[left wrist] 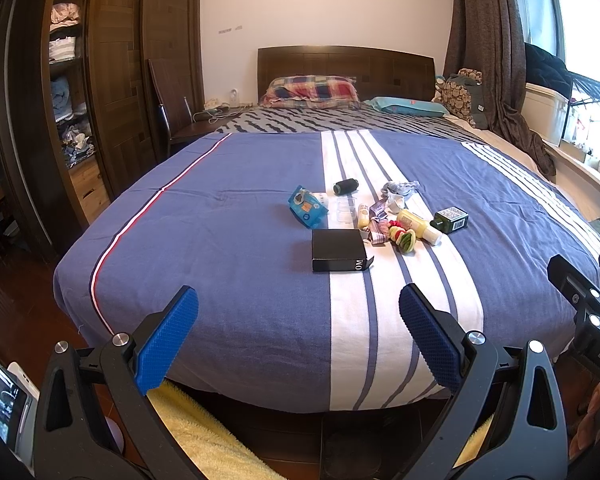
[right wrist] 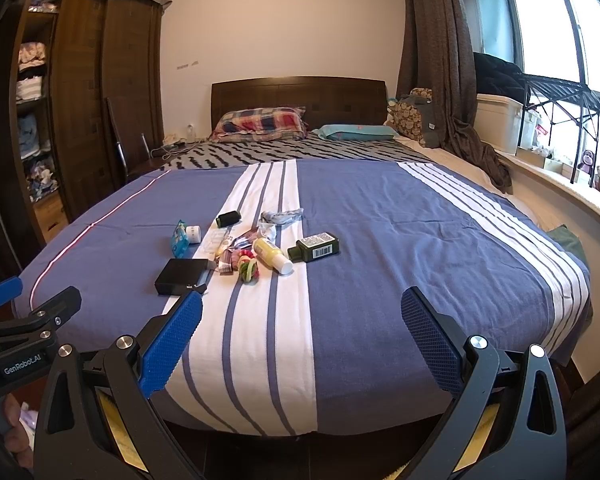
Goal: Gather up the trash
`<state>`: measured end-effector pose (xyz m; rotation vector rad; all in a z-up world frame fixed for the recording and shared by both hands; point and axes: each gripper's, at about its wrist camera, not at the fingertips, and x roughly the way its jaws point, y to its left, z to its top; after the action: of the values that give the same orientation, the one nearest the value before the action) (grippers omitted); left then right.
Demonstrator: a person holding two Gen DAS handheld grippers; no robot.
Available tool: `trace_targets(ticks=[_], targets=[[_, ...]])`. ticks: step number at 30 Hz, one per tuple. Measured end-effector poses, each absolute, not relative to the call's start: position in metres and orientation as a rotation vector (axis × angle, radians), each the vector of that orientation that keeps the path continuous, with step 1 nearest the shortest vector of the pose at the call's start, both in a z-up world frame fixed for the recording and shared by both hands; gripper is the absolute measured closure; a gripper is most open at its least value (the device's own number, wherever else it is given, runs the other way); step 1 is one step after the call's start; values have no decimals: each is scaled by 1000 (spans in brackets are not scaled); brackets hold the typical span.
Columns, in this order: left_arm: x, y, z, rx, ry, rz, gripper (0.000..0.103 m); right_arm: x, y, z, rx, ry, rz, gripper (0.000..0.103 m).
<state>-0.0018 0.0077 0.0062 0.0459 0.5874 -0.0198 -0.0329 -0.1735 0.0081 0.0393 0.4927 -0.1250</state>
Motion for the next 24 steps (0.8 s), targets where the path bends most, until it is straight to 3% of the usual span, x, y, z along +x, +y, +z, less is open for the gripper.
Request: trace_targets(ticks=[24], targets=[[8,21,0,44,623,1,8,-26,-183,-4,58,491,-117,3]])
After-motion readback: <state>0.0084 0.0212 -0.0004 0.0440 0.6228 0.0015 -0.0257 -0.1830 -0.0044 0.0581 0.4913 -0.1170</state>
